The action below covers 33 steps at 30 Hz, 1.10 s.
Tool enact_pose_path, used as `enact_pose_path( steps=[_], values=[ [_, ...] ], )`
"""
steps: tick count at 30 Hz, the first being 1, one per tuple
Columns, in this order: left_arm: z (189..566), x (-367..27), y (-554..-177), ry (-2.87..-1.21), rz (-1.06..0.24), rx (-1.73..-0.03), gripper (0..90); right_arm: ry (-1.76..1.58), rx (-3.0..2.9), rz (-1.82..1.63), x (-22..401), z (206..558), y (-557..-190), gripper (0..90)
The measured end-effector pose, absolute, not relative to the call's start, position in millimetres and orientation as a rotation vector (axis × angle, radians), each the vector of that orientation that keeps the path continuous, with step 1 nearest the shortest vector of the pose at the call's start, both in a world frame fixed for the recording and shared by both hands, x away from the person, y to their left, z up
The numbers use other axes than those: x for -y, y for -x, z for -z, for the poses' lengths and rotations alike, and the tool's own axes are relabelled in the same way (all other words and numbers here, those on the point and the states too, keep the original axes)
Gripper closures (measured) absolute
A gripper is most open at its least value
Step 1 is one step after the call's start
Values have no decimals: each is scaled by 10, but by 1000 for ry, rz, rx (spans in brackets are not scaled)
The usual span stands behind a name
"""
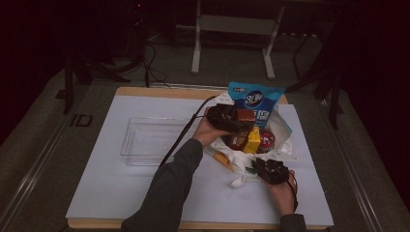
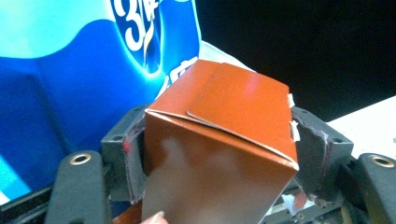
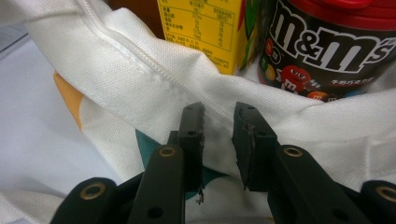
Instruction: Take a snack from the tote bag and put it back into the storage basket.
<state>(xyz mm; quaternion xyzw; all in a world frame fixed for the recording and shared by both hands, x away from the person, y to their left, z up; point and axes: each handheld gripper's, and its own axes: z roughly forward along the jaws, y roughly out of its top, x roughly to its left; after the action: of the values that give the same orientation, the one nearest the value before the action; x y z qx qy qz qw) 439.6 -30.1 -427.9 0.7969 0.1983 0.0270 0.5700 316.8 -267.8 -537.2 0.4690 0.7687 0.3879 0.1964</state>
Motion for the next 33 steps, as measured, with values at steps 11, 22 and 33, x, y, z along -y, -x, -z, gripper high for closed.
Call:
enact_pose_path(
  steps=[11,22,33],
  values=[
    [4272,293,-4309,-1868,-105,-443,358,-1313,-2154,-1088,2678,5373,-3168,734],
    [4203,210,-4235,-1890,-158,-425,404,-1296,-2151,-1076,2665,5375,-3154,731],
    [4029,57,-4137,-1820,-215,-429,417,-1289,-2149,-1074,2663,5378,-3150,731]
  ],
)
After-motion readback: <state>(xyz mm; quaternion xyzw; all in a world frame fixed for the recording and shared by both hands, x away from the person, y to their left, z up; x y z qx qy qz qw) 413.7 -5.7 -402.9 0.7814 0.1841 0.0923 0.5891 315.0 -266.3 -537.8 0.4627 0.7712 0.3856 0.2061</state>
